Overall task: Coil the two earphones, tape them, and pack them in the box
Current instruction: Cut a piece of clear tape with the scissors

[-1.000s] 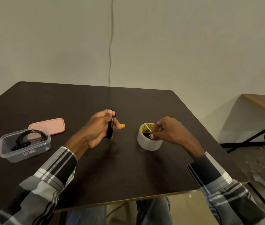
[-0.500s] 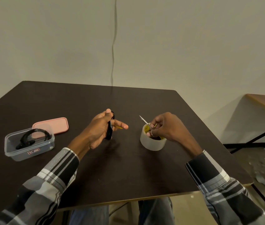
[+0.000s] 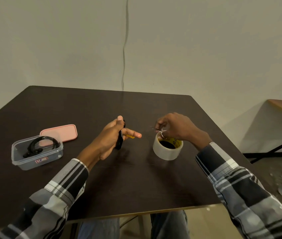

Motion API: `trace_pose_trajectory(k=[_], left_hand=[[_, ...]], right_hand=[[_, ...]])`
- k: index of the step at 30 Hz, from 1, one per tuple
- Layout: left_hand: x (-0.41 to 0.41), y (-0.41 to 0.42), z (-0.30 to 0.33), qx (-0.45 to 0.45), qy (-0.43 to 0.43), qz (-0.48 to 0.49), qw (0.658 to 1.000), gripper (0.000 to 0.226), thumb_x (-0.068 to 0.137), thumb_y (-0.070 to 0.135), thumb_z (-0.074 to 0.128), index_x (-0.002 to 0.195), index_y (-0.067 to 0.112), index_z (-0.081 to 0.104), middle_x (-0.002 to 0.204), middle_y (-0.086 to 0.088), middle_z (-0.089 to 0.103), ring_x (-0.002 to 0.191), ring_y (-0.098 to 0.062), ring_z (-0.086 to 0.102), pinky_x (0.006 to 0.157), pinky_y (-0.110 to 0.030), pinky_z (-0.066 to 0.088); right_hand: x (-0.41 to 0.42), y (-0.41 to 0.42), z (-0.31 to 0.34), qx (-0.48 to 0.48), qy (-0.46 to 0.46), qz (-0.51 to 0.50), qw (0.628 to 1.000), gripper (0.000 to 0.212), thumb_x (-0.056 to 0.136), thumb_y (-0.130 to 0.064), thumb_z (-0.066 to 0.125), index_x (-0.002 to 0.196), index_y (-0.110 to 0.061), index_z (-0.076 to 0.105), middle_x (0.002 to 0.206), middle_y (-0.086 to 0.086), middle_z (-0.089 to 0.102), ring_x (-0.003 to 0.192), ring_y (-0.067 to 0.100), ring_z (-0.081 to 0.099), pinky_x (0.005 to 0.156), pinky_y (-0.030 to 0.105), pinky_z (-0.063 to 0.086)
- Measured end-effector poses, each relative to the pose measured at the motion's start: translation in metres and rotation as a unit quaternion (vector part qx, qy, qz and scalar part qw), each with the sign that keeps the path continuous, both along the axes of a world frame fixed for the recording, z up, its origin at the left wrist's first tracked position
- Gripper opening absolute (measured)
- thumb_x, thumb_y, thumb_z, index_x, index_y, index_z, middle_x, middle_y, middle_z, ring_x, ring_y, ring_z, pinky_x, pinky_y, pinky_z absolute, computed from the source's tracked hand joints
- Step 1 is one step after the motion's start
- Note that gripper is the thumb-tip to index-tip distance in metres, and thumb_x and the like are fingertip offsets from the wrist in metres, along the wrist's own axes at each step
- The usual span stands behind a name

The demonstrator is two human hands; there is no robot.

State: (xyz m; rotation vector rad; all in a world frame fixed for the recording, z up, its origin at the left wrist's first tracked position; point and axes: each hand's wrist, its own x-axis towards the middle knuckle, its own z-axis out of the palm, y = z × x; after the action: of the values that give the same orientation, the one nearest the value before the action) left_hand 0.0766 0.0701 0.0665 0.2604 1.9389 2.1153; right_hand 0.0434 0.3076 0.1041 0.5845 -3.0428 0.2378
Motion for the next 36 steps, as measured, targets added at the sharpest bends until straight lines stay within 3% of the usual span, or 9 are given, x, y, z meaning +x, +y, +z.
trace_pose_trajectory(k=[3,8,11,13,18,22,28,32,36], left_hand=[[-0.002,0.002,-0.006,-0.011,-0.001,-0.007,1.000,0.038,0.105,0.041,0.020,0.117,0.011,0.041,0.100,-0.012,0.076,0.109,-0.018,0.067,0.117,-0.046,0.028],[-0.001,0.008,-0.007,-0.020,0.002,0.007,1.000,0.030,0.106,0.040,0.022,0.093,0.020,0.040,0.114,-0.010,0.072,0.127,-0.041,0.045,0.120,-0.049,0.023],[-0.003,0.010,-0.007,-0.046,0.023,0.006,0.999,0.033,0.105,0.042,0.021,0.094,0.017,0.040,0.112,-0.006,0.073,0.121,-0.038,0.050,0.119,-0.048,0.026],[-0.005,0.009,-0.009,-0.058,0.037,0.009,0.998,0.035,0.105,0.043,0.021,0.097,0.015,0.041,0.104,-0.004,0.075,0.119,-0.025,0.059,0.116,-0.046,0.030],[-0.005,0.009,-0.010,-0.086,0.060,0.025,0.994,0.039,0.106,0.041,0.018,0.108,0.010,0.042,0.094,-0.007,0.076,0.106,-0.018,0.066,0.100,-0.032,0.039],[-0.005,0.010,-0.010,-0.095,0.067,0.028,0.993,0.041,0.105,0.041,0.020,0.109,0.006,0.041,0.095,-0.006,0.076,0.104,-0.018,0.067,0.098,-0.030,0.041],[-0.006,0.014,-0.009,-0.100,0.077,0.026,0.992,0.039,0.105,0.043,0.020,0.108,0.011,0.043,0.094,-0.004,0.077,0.103,-0.017,0.067,0.102,-0.034,0.042],[-0.007,0.014,-0.013,-0.108,0.082,0.026,0.990,0.041,0.105,0.045,0.020,0.105,0.010,0.043,0.090,-0.004,0.077,0.104,-0.015,0.066,0.104,-0.036,0.040],[-0.010,0.013,-0.018,-0.118,0.087,0.028,0.989,0.040,0.104,0.047,0.020,0.091,0.014,0.039,0.085,-0.006,0.077,0.104,-0.021,0.066,0.108,-0.045,0.040]], right_hand=[[-0.003,0.000,-0.003,-0.005,-0.003,-0.004,1.000,0.019,0.083,-0.030,0.078,0.102,-0.031,0.075,0.107,-0.011,0.071,0.098,0.008,0.061,0.071,0.022,0.047],[-0.008,0.006,-0.008,-0.020,0.014,-0.014,1.000,0.018,0.083,-0.029,0.079,0.101,-0.027,0.075,0.094,-0.012,0.067,0.090,0.007,0.061,0.068,0.021,0.047],[-0.013,0.010,-0.010,-0.018,0.025,-0.028,0.999,0.016,0.083,-0.029,0.079,0.097,-0.025,0.074,0.092,-0.011,0.067,0.086,0.009,0.063,0.068,0.025,0.051],[-0.017,0.014,-0.011,-0.018,0.034,-0.034,0.999,0.014,0.083,-0.028,0.079,0.095,-0.024,0.074,0.093,-0.008,0.070,0.086,0.012,0.064,0.068,0.028,0.053],[-0.026,0.021,-0.020,-0.024,0.049,-0.057,0.997,0.012,0.082,-0.025,0.078,0.092,-0.019,0.073,0.092,-0.003,0.071,0.086,0.019,0.065,0.072,0.038,0.058],[-0.029,0.024,-0.026,-0.052,0.055,-0.056,0.996,0.007,0.085,-0.019,0.074,0.090,-0.015,0.073,0.092,0.000,0.071,0.085,0.019,0.063,0.069,0.033,0.053],[-0.034,0.023,-0.029,-0.056,0.065,-0.080,0.993,0.004,0.092,-0.017,0.068,0.092,-0.015,0.071,0.093,-0.001,0.067,0.083,0.016,0.057,0.057,0.019,0.034],[-0.039,0.026,-0.031,-0.060,0.074,-0.114,0.989,0.007,0.093,-0.021,0.067,0.094,-0.015,0.070,0.097,0.003,0.069,0.087,0.021,0.061,0.066,0.030,0.044],[-0.042,0.024,-0.030,-0.078,0.066,-0.152,0.983,0.011,0.095,-0.023,0.066,0.098,-0.013,0.069,0.098,0.004,0.067,0.087,0.020,0.059,0.068,0.030,0.041]])
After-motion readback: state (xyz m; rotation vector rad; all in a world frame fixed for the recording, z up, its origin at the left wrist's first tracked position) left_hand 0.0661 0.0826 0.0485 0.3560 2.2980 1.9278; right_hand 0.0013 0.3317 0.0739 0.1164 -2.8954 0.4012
